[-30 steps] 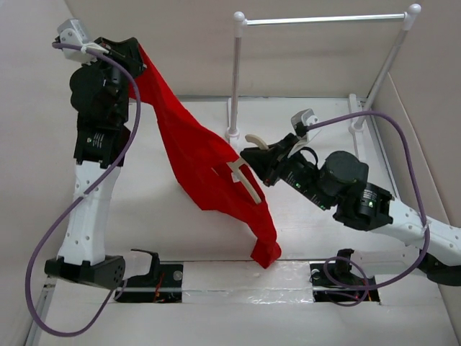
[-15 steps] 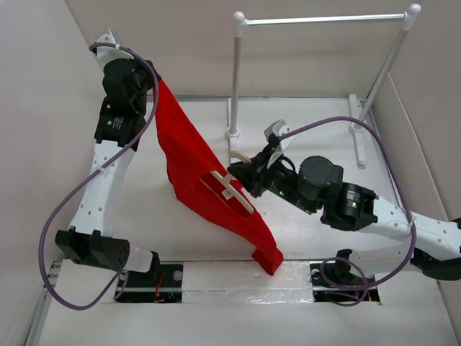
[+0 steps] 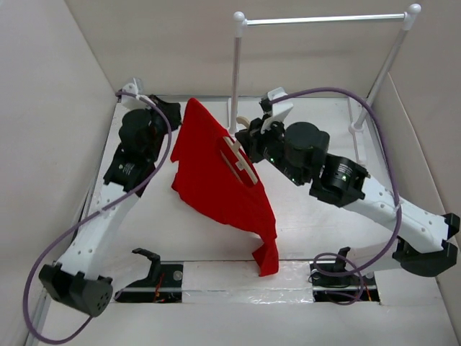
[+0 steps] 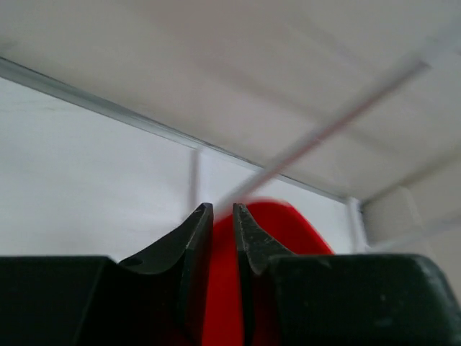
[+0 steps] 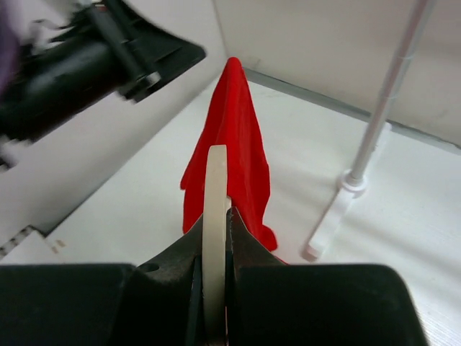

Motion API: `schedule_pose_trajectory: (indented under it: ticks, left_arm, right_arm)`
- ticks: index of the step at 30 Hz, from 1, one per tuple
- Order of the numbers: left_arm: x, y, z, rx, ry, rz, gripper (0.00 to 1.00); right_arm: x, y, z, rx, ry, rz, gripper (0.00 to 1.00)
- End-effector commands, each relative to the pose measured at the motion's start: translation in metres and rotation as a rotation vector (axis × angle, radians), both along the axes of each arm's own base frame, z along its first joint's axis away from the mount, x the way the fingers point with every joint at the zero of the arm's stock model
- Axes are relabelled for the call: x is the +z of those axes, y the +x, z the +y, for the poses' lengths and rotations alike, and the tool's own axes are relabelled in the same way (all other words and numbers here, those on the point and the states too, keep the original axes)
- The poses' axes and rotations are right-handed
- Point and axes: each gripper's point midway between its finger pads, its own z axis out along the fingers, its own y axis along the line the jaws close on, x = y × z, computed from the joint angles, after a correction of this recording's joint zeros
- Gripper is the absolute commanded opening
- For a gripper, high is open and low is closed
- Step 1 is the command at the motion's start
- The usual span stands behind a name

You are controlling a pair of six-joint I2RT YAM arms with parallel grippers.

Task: Place the t-shirt on the hanger

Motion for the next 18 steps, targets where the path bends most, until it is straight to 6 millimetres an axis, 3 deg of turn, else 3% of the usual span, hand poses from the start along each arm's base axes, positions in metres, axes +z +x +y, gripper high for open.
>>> schedule_pose_trajectory:
  ticks: [1,2,3,5,9,13,14,15,18]
  left_arm:
    - [0.043,-0.048,-0.04,-0.179,-0.1,-0.167,0.01]
    - [0.05,-0.069,-0.051,-0.244,-0.127,-0.205,0.0]
    - [0.033,-0.073,-0.058,-0.275,-0.131,-0.194,0.0]
    - [0.024,-0.086,-0.071,-0.373,-0.138,-0.192,0.0]
    - [-0.012,-0.093,-0.088,-0.479,-0.105,-0.172,0.0]
    - [-0.017,-0.11,-0.116,-0.66,-0.185,-0.186,0.01]
    - [-0.017,-0.111,-0.122,-0.695,-0.216,-0.185,0.19]
    - [-0.013,-0.115,-0.128,-0.727,-0.287,-0.2,0.26]
    - [-0.006,-0.119,-0.138,-0.798,-0.333,-0.22,0.37]
  right_arm:
    - [0.023,0.017,-0.01,-0.043,0.023,-0.036,0.0]
    - [0.025,0.022,-0.012,-0.053,0.02,-0.036,0.0]
    - [0.026,0.026,-0.011,-0.056,0.018,-0.033,0.0]
    - [0.027,0.035,-0.014,-0.057,0.014,-0.031,0.0]
    - [0.032,0.045,-0.014,-0.069,0.012,-0.03,0.0]
    - [0.031,0.056,-0.013,-0.084,0.017,-0.016,0.0]
    - [0.029,0.057,-0.011,-0.085,0.014,-0.012,0.0]
    - [0.027,0.058,-0.009,-0.086,0.023,-0.006,0.0]
    - [0.02,0.065,-0.004,-0.091,0.02,0.007,0.0]
